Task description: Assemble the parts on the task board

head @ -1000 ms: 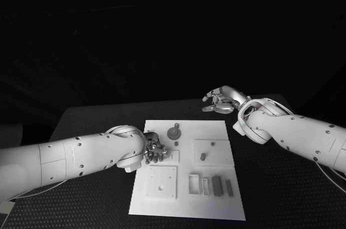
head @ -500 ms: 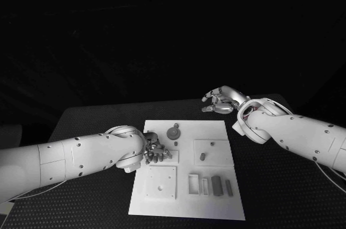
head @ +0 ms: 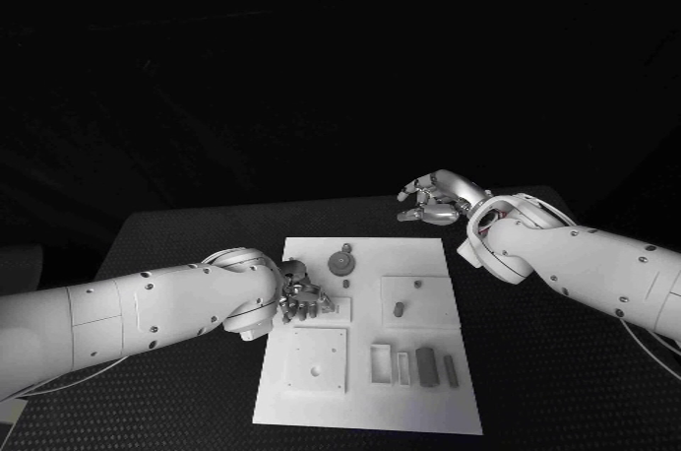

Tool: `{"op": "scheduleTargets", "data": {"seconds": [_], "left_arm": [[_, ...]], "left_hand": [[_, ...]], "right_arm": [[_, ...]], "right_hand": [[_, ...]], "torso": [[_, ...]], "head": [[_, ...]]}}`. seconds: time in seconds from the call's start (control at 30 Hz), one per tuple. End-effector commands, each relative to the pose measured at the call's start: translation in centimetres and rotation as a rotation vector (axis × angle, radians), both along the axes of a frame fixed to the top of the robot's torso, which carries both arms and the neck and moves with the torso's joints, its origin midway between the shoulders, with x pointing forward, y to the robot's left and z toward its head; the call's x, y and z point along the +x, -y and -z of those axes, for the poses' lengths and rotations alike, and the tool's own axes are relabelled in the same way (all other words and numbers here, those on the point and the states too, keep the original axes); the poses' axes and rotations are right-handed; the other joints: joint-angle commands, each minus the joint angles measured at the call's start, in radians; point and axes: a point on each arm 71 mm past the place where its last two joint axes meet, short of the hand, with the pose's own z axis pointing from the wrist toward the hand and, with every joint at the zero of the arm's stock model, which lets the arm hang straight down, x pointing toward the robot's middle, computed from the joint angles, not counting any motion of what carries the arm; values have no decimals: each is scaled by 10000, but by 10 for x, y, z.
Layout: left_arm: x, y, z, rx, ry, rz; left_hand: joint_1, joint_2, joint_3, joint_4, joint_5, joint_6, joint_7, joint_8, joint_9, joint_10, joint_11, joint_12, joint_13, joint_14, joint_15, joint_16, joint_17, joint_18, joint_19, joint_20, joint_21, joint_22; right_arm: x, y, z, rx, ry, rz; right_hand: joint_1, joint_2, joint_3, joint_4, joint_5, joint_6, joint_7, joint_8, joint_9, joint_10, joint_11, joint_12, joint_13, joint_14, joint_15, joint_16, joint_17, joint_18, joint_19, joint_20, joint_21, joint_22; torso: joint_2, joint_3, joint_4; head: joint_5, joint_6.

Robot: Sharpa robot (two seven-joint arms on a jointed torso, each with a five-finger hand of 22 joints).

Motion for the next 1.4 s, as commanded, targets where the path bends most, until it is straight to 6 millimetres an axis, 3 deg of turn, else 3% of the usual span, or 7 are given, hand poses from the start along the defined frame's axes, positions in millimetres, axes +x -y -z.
{"op": "scheduleTargets", "data": {"seconds": [0.03, 0.4, 0.63, 0.87, 0.93, 1.03, 1.4], "left_arm": [[-2, -1, -2, -356, -64, -87], [23, -16, -46, -822, 162, -481], [48, -38, -75, -865, 628, -1108], [72, -53, -82, -438, 817, -1691], [76, -54, -81, -339, 830, -1720], [82, -55, -80, -255, 835, -1808], [96, -58, -71, 544, 533, -1743]], "left_hand": [[8, -121, -6, 69, -32, 7, 40, -20, 1, 8, 29, -44, 14, -64, 18, 62, -18, 42, 54, -39, -72, 172], [116, -209, 27, 175, -24, -155, 106, -106, -29, -75, 65, -83, 20, -142, 34, 39, -51, 31, 2, -24, -135, 170], [373, 67, -29, 97, 634, -632, 329, -409, -263, -312, 197, -90, 64, -320, 98, 6, -132, -19, -124, 32, -272, 179], [133, -63, -91, 484, 144, -758, 411, -577, -689, -409, 256, -96, 69, -401, 121, 9, -212, -9, -160, 54, -391, 179], [-308, -376, -281, 797, -47, -776, 431, -593, -738, -434, 277, -109, 65, -430, 142, 7, -223, -16, -182, 72, -428, 168], [-766, 114, -1505, 158, -34, -834, 400, -626, -818, -509, 242, -117, 103, -552, 110, 58, -209, 113, -325, 46, -536, 186], [-763, 624, -1814, -263, 82, -846, 424, -644, -983, -544, 268, -154, 89, -585, 138, 42, -276, 81, -296, 84, -645, 158]], "right_arm": [[0, 0, 0, -21, -55, -100], [1, 3, 1, -43, -75, -25], [2, 3, 1, -55, -87, -8], [2, 3, 1, -61, -105, -16], [2, 2, 1, -60, -111, -36], [2, 2, 1, -62, -113, -36], [2, 0, 1, -54, -120, -70]], "right_hand": [[-29, 71, -24, -22, 24, -149, 186, 19, -11, -59, -1, 39, -12, -64, 23, 18, -14, 143, 38, -51, -28, 97], [-37, 73, -25, -18, 24, -155, 188, 18, -15, -62, 1, 42, -19, -67, 26, 19, -16, 143, 37, -49, -30, 98], [-38, 75, -25, -17, 24, -158, 189, 18, -17, -63, 2, 44, -22, -68, 27, 20, -17, 143, 37, -49, -30, 99], [-39, 76, -25, -17, 24, -160, 190, 18, -18, -63, 3, 46, -25, -68, 28, 21, -18, 143, 37, -49, -30, 99], [-39, 76, -25, -18, 24, -160, 190, 18, -19, -63, 3, 47, -26, -68, 28, 22, -18, 143, 37, -49, -31, 99], [-38, 77, -24, -18, 24, -160, 190, 18, -19, -63, 3, 48, -27, -68, 28, 22, -18, 143, 37, -49, -31, 99], [-38, 80, -23, -19, 24, -164, 191, 18, -21, -64, 4, 51, -31, -69, 29, 24, -19, 143, 37, -49, -31, 100]], "torso": [[-4, -1, 4], [10, 3, -1], [5, 9, -4], [1, 7, 11], [6, 4, 4], [11, -2, -12], [11, 5, -5]], "head": [[-9, 31], [-21, 151], [-6, 186], [-2, 212], [-3, 221], [24, 227], [28, 235]]}}
